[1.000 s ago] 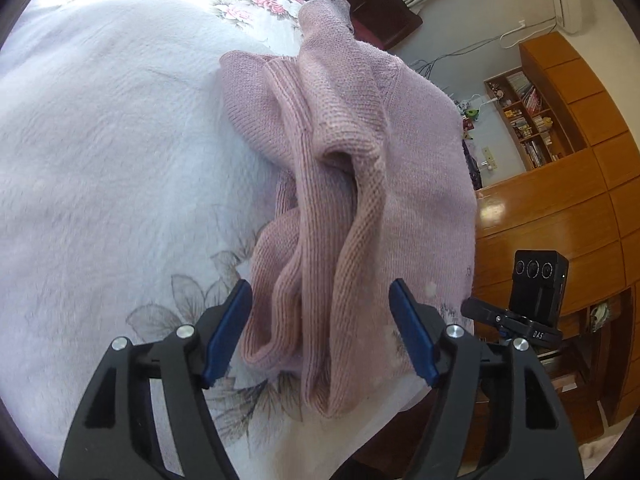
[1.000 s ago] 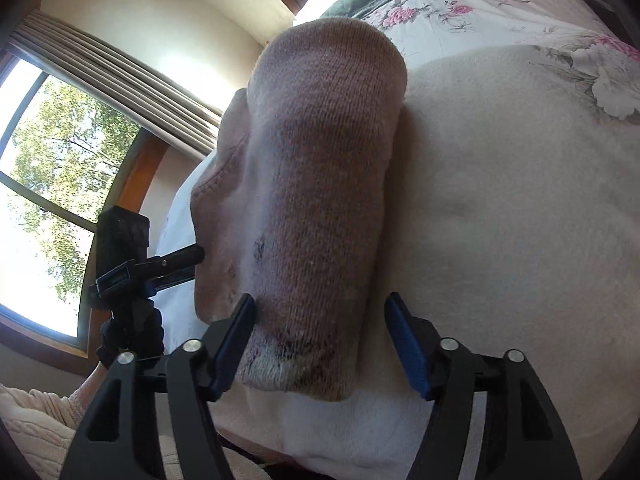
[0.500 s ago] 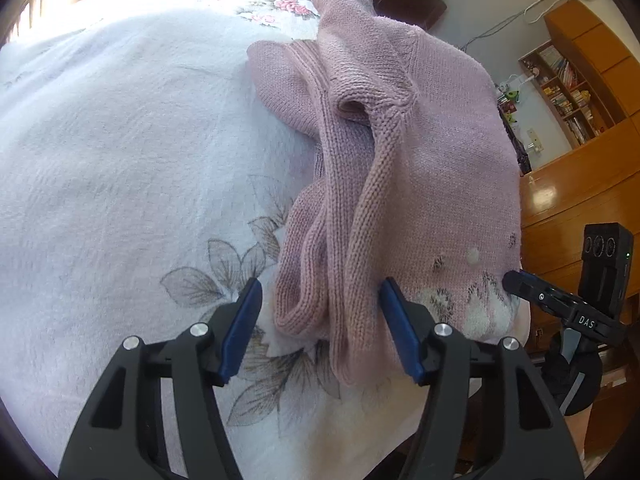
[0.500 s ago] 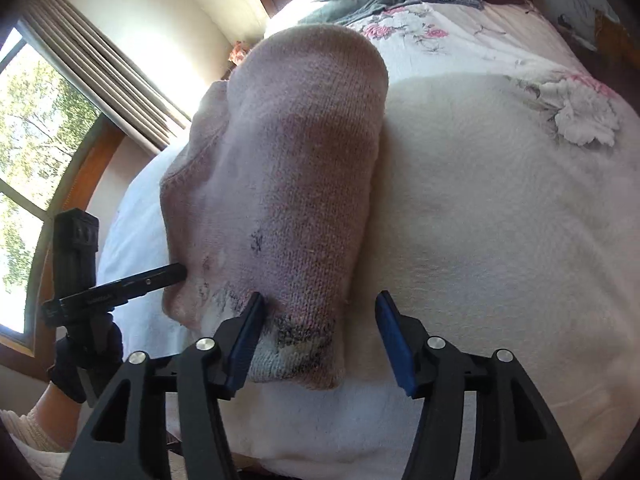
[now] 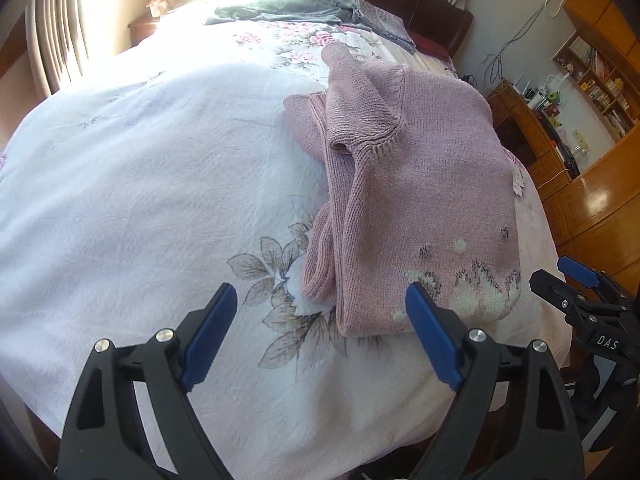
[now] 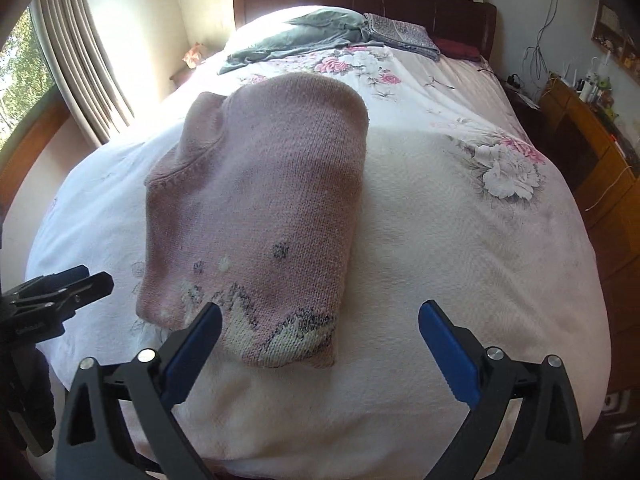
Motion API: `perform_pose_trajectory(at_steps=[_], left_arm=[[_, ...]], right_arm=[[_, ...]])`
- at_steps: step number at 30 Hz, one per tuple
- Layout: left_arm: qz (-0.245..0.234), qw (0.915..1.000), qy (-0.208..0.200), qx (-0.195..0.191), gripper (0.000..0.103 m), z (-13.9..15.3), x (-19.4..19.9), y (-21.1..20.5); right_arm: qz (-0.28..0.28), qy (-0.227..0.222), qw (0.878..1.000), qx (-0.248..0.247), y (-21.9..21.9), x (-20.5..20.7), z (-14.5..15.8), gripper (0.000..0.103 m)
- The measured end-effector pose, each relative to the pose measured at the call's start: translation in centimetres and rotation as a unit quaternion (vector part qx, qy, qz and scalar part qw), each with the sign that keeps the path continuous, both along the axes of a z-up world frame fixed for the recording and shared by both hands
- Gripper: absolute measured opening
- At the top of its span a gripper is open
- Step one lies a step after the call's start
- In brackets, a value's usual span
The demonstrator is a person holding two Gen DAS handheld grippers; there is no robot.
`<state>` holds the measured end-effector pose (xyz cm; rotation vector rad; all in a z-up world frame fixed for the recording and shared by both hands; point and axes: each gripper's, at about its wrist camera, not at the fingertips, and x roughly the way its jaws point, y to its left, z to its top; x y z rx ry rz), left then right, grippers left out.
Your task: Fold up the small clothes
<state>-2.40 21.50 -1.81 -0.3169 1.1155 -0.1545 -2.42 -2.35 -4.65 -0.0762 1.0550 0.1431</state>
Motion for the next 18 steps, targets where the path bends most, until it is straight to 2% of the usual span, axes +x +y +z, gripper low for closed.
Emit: perform_pose_trajectory(at_steps=[5,9,18], left_arm=[[0.004,0.9998,-0.007,0.016,0.087,0.8,-1.7,0.1],[0.005,0.9996,-0.010,0.028,0.087,1.3,-2.3,-0.8],[0.001,0.9992,-0.016,0.036,0.087,2.1,-2.8,-1.3]], right_arm=[[-0.006,-0.007,1.000,0.028,0.0,-0.6,1.3,0.099],[-0.020,-0.006,1.000,0.013,0.0,-0.8,1.8,0.099],[-0.023,-0.016,0.999,0.018,0.0,-2.1,2.6,0.099]])
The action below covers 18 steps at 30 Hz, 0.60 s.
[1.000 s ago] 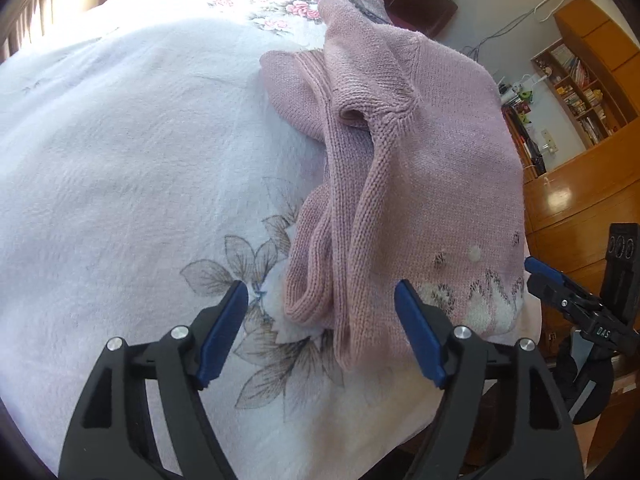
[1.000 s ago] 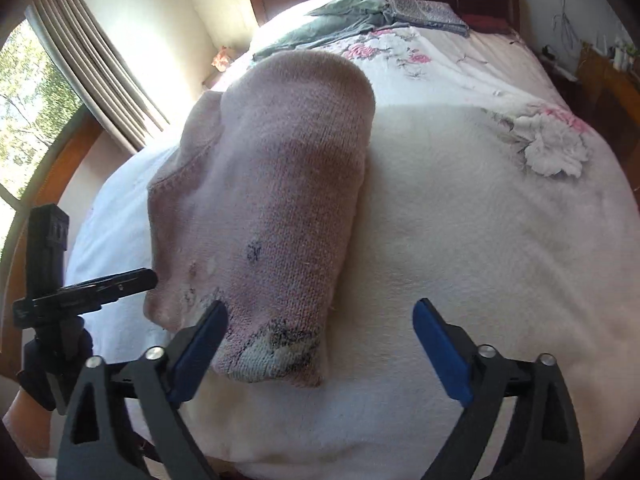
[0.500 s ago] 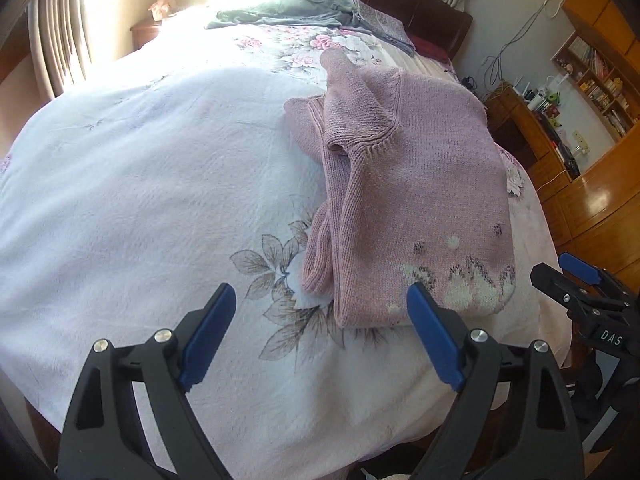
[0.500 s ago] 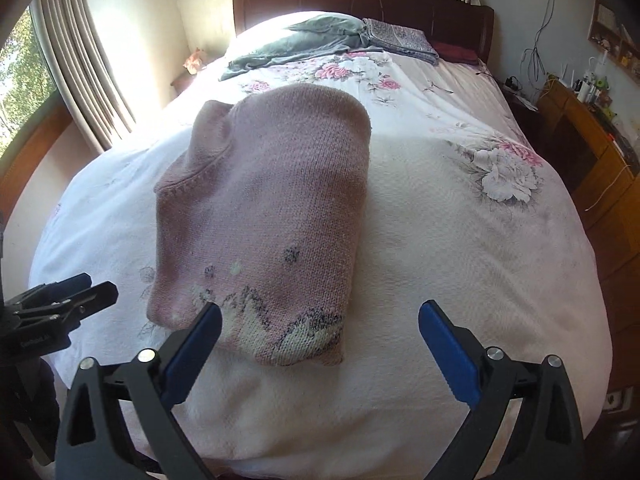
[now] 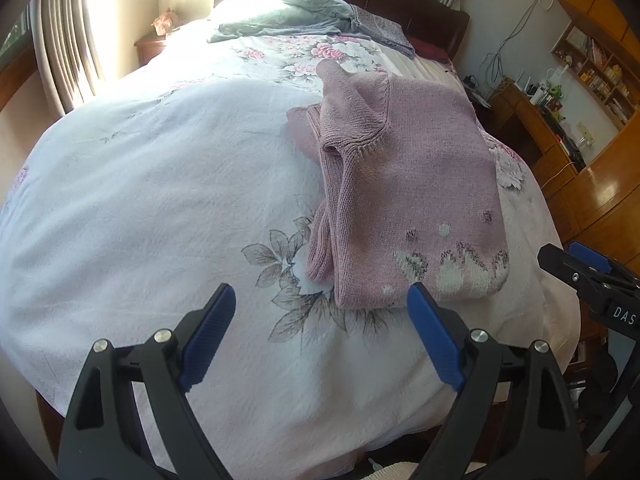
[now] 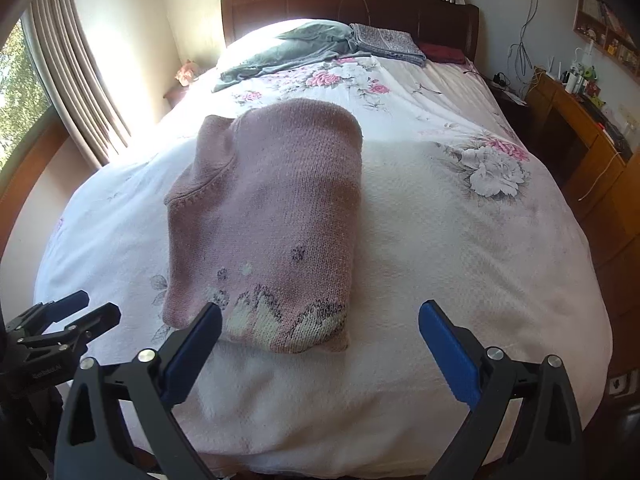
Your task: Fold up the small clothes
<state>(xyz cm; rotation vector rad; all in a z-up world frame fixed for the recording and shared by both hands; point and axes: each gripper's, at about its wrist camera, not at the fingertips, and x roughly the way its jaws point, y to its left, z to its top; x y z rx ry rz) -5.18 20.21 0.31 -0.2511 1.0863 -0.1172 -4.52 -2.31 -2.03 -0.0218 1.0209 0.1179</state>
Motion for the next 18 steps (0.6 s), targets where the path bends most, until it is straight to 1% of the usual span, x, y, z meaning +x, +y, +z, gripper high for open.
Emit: perform_pose_trajectory(at_steps=[2,8,13,18], left_arm=[[-0.002,1.0000,-0.003,0.000,0.087,0.3,-0.2,-0.1],[-0.002,0.9999,-0.011,0.004,0.088,1.3,-1.1,-0.5],[-0.004,0.9998,-0.013,0.016,0.088,1.4,-1.6,-1.1],[-0.002,0.9998,-0.010,0.016,0.088,1.3,-1.8,-1.2]], right_arm=[[0.003,-0.003,1.000,0.001,0.1,-0.3,0.2,0.099],[-0.006,-0.014,1.000,-0.015,0.3,-1.1,0.8,0.099],[-0.005,-0.015,1.000,-0.016,0.3,-1.5,0.9,0.099],[-0.002,-0.016,1.000,-0.022,0.5,-1.7,0.9,0.099]])
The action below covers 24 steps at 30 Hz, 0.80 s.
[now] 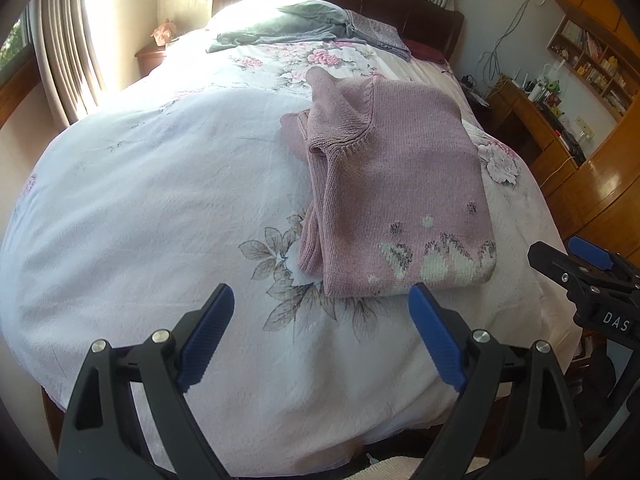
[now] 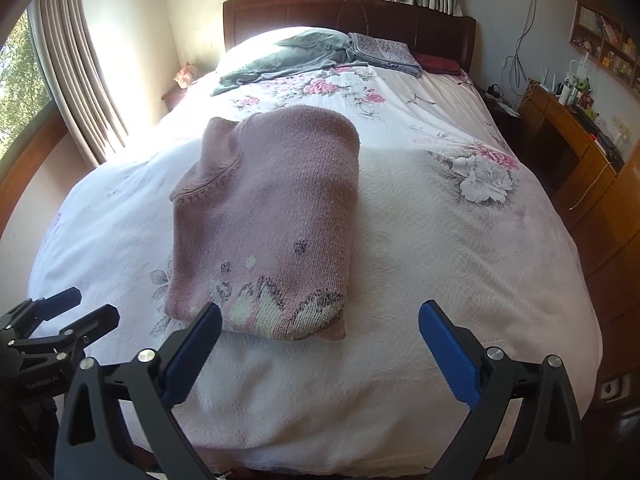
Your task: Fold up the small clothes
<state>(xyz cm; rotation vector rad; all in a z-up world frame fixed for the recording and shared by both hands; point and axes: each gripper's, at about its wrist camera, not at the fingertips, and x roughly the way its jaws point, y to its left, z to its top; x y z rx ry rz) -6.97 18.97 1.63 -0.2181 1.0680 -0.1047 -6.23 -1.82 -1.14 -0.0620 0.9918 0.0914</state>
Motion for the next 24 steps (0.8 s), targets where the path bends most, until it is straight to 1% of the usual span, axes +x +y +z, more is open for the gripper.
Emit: perform_pose_trajectory(at_steps=[24], left_arm=[[-0.005,1.0000,0.001,0.005,0.088,0.2,0.5,-0.3]], right_arm=[[-0.014,0.015,1.000,-0.005,-0.3,0.8,-1.1,0.099]])
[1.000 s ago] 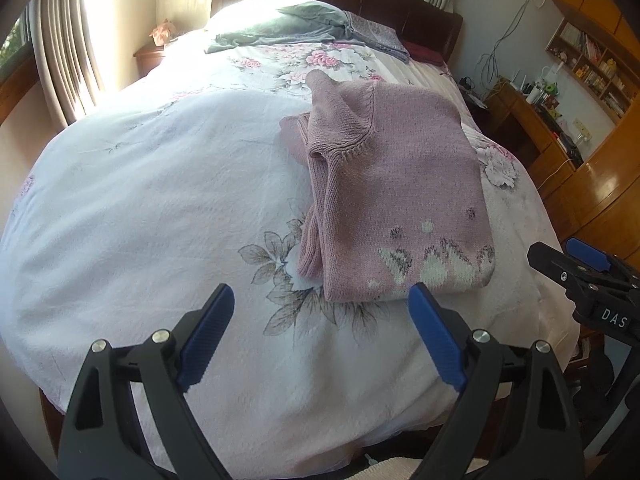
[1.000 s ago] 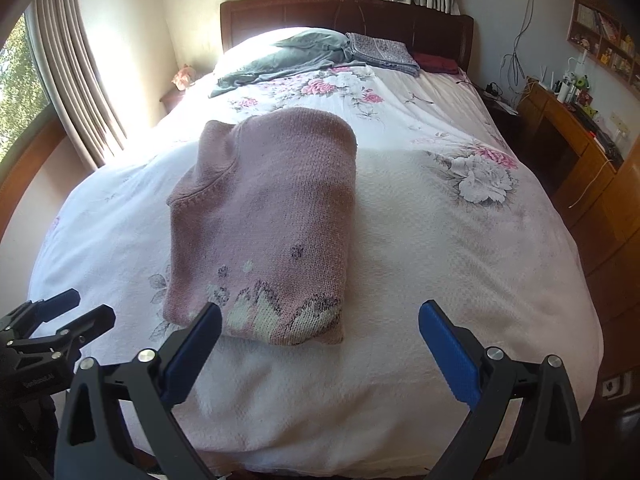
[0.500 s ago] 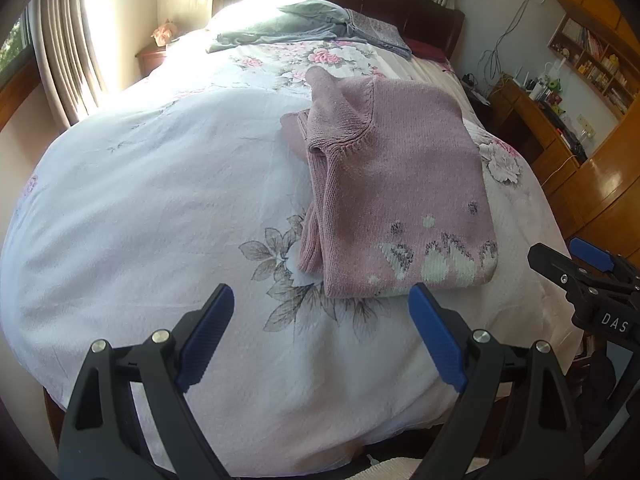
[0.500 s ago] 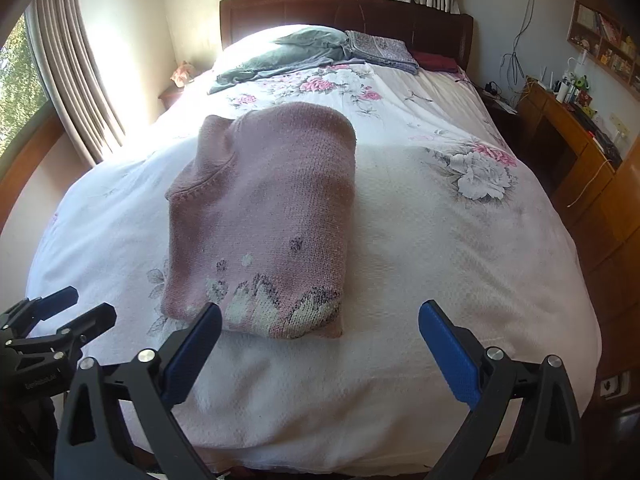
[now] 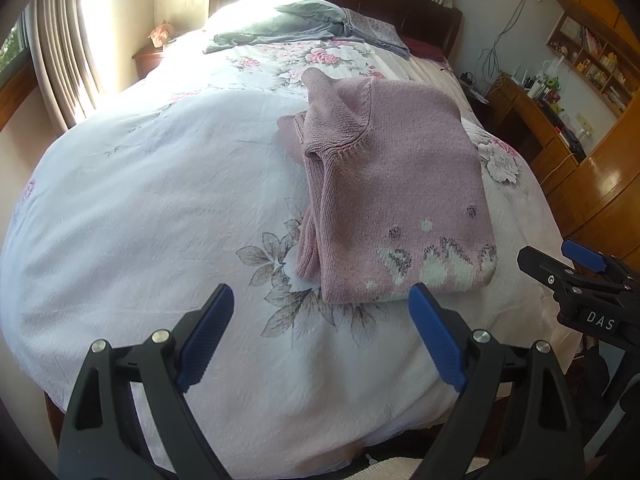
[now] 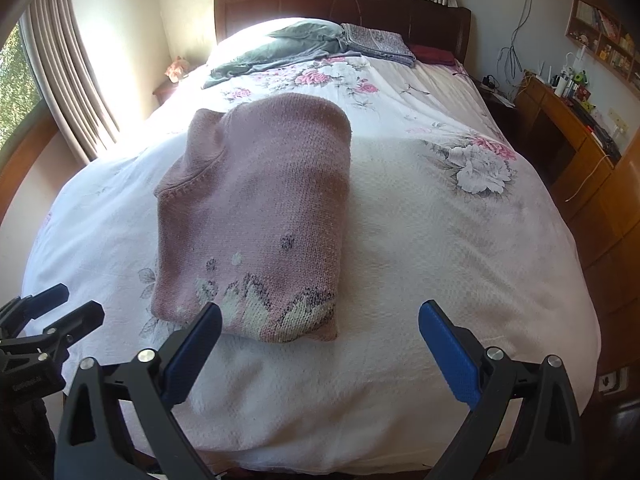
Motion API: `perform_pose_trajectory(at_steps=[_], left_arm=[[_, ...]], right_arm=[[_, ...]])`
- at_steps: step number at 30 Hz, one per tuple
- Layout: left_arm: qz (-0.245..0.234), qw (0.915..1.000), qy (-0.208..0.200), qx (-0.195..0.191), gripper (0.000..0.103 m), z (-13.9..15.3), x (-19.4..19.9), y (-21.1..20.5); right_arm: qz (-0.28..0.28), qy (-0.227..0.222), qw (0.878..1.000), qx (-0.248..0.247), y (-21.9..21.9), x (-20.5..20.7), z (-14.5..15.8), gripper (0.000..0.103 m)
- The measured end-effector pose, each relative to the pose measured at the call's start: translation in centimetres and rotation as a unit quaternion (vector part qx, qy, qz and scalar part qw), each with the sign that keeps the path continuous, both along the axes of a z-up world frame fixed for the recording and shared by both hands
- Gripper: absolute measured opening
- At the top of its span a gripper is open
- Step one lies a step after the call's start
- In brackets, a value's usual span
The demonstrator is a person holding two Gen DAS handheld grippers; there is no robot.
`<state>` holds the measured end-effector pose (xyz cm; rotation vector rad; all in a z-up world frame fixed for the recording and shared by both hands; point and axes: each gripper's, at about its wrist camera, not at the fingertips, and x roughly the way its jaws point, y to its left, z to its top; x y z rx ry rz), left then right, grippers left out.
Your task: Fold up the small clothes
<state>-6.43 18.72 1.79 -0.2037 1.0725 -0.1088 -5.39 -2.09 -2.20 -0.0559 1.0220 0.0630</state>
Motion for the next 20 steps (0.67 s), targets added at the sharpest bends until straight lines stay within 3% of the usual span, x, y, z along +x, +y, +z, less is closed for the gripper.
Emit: perform_pose_trajectory(at_steps=[8,20], left_arm=[[-0.002,1.0000,0.005,-0.002,0.088,-0.19,0.11,-0.14],[-0.001,1.0000,0.006,-0.004,0.088,-0.27,0.12,-0.13]], right_arm=[[-0.011,-0.014,1.000,-0.016,-0.07,0.02,-0.09,0.099],[-0.012,0.005,1.000,-0.007,-0.15,0.26,-0.44,0.099]])
